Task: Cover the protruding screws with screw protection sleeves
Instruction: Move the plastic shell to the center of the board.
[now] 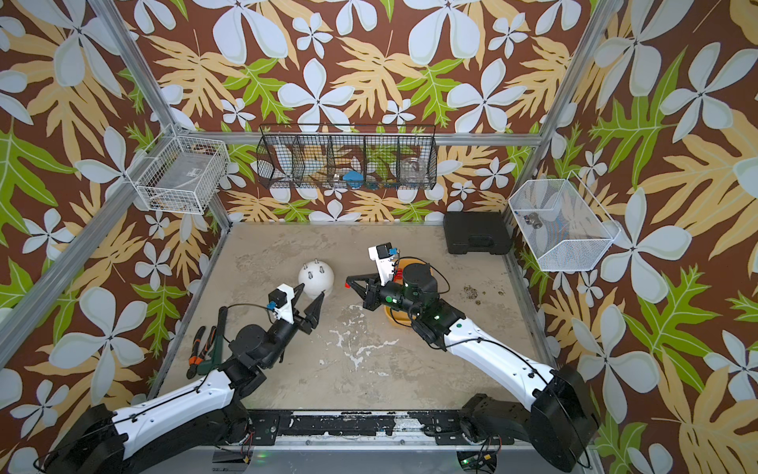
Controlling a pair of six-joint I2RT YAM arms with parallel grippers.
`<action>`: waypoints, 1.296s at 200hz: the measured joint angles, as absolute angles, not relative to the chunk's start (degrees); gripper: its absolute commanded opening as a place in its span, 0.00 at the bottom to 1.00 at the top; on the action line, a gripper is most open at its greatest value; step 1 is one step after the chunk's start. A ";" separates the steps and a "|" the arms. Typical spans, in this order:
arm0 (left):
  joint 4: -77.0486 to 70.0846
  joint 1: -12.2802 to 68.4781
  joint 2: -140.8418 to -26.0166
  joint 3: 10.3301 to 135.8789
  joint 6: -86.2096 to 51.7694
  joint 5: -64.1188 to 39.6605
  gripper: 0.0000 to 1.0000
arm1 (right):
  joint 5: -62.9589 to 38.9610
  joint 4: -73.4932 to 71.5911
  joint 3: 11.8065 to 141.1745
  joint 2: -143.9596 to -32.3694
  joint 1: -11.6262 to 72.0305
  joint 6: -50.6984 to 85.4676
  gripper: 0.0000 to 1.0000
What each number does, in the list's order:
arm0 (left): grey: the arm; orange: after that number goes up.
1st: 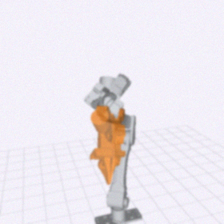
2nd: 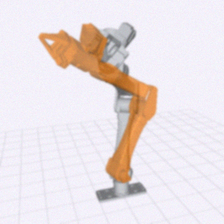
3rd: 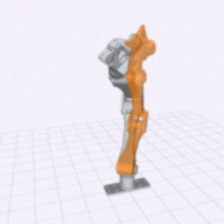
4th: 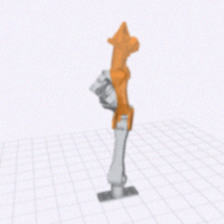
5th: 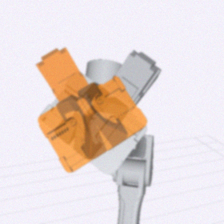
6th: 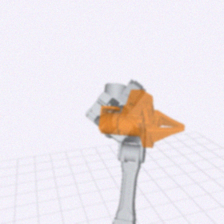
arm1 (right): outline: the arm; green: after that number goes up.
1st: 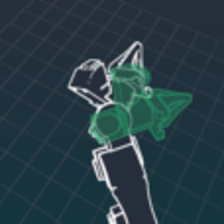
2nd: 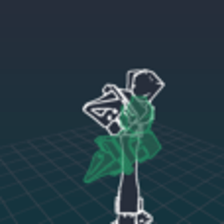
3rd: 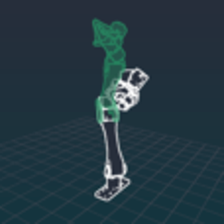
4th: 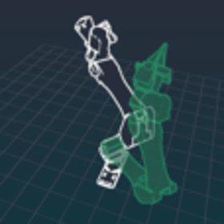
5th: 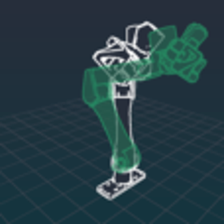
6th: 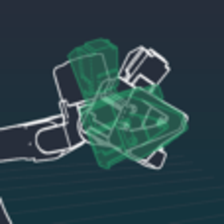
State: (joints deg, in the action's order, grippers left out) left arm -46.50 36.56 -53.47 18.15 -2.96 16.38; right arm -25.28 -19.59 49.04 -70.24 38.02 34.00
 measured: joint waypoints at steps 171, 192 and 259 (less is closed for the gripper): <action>-29.39 4.32 -109.49 59.46 -22.02 -16.21 0.55 | -22.76 -21.32 44.80 -62.70 35.90 29.69 0.00; -31.20 4.67 -109.49 57.34 -22.20 -19.07 0.55 | -22.55 -20.62 44.47 -61.60 35.88 28.99 0.00; -37.34 7.16 -106.78 51.22 -19.53 -30.22 0.55 | -22.57 -20.47 42.96 -59.99 35.68 27.62 0.00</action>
State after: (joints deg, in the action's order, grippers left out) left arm -37.34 7.16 -106.78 51.22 -19.53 -30.22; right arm -22.57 -20.47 42.96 -59.99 35.68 27.62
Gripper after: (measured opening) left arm 0.555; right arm 0.050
